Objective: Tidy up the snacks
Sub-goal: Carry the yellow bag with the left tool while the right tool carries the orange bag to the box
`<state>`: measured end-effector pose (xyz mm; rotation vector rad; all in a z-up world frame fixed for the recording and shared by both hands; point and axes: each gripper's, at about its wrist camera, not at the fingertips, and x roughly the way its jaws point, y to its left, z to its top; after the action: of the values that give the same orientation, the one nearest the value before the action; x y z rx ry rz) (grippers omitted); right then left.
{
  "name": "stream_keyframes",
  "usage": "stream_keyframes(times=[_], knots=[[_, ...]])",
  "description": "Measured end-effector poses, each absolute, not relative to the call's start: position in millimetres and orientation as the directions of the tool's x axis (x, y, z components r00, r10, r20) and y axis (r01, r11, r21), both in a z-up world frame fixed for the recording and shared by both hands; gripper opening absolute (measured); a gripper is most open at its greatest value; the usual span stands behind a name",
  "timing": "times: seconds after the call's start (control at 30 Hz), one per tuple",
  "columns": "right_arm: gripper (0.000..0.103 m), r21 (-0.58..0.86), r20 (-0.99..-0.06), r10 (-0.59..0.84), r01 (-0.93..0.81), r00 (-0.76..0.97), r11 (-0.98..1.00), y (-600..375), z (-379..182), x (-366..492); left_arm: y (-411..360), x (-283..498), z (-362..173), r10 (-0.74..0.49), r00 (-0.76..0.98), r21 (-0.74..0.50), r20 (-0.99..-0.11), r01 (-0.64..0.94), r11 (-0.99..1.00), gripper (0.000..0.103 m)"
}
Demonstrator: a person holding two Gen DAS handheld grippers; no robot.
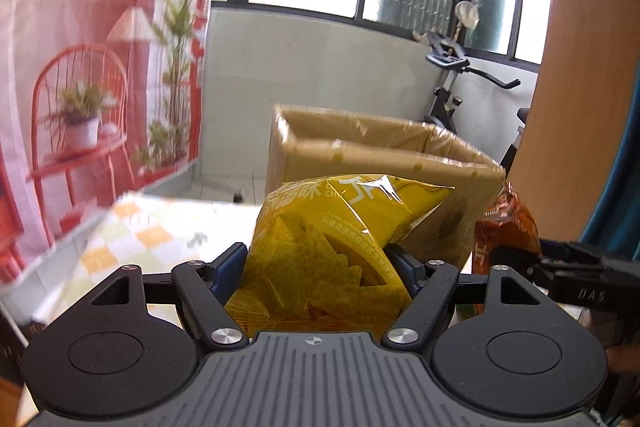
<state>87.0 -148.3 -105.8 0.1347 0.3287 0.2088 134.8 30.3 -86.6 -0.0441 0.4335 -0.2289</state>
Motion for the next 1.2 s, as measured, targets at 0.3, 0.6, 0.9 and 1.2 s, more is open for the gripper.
stream_keyframes(times=[0.3,0.6,0.9,1.2], knots=[[0.08,0.186,-0.225,0.256,-0.216,0.94,0.958,-161,-50,115,15,161,-51,-0.261,0.893,-0.049,-0.366,0.262,0.964,0.077],[0.08,0.184,-0.161,0.256,-0.225,0.953,0.957,-185,5,153,0,204,-23,-0.306,0.896,-0.086,-0.322,0.294,0.952,0.077],[0.08,0.159,-0.165,0.225,-0.2,0.96,0.967,-194,23,208,-10,275,-13,-0.338,0.875,-0.196,-0.346,0.284,0.938,0.077],[0.08,0.097,-0.238,0.169,-0.15,0.956,0.984,-183,6,267,-32,328,-31,-0.322,0.837,-0.097,-0.443,0.312,0.945,0.077]])
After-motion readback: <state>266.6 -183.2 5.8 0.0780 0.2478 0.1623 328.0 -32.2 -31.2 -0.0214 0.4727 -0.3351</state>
